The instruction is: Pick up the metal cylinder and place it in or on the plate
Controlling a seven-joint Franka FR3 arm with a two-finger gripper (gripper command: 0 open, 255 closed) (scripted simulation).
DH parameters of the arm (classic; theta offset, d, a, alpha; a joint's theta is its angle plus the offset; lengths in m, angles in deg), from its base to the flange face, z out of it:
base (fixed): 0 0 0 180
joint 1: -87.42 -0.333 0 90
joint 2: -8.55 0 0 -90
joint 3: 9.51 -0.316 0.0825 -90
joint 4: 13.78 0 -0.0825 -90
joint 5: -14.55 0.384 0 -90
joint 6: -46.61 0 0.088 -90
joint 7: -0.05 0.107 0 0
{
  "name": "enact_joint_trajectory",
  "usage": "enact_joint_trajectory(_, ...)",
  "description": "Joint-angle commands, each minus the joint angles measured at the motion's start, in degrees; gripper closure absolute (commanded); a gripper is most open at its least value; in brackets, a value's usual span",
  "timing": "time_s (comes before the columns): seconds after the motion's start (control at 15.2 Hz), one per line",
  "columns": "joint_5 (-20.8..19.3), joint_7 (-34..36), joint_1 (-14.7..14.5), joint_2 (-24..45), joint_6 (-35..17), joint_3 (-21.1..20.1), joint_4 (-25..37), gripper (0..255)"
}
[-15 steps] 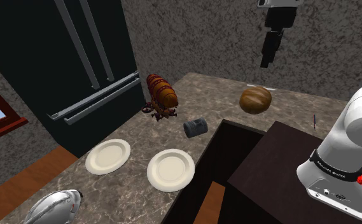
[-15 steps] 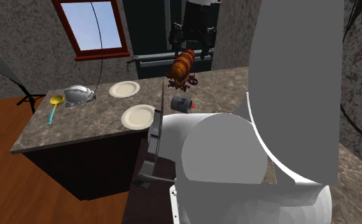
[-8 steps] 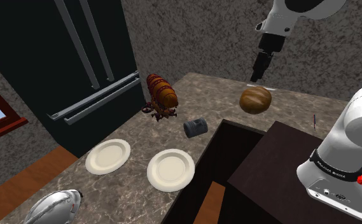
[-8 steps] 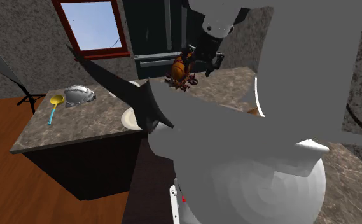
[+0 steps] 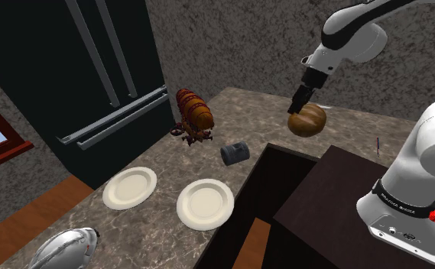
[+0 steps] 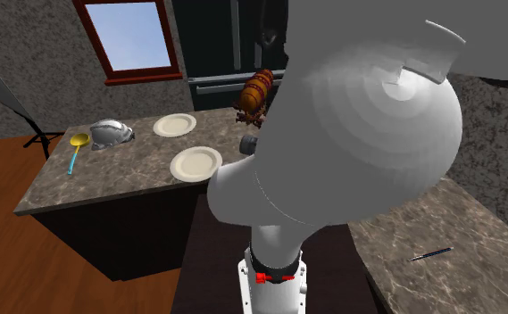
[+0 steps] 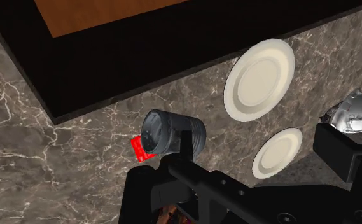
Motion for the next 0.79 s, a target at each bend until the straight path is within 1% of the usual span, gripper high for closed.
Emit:
enact_joint_trajectory(0.0, 5.59, -6.32, -3.07, 4.85, -4.41, 4.18, -0.07, 0)
enact_joint_trajectory(0.13, 13.04, -13.87, -7.25, 10.41, -7.18, 8.85, 0.95, 0)
enact_joint_trajectory(0.2, 17.52, -18.17, -9.55, 13.49, -7.89, 11.25, 1.81, 0)
enact_joint_trajectory(0.33, 27.79, -27.58, -13.76, 20.49, -7.35, 15.56, 4.24, 0)
enact_joint_trajectory(0.4, 33.23, -32.35, -15.33, 24.42, -6.00, 17.23, 5.75, 0)
enact_joint_trajectory(0.46, 38.56, -36.87, -16.32, 28.59, -4.00, 18.38, 7.39, 0)
enact_joint_trajectory(0.53, 43.56, -40.95, -16.55, 32.85, -1.52, 18.83, 9.08, 0)
enact_joint_trajectory(0.59, 48.08, -44.50, -16.06, 37.04, 1.18, 18.58, 10.80, 0)
enact_joint_trajectory(0.73, 55.70, -50.07, -14.14, 44.89, 6.59, 17.11, 14.24, 0)
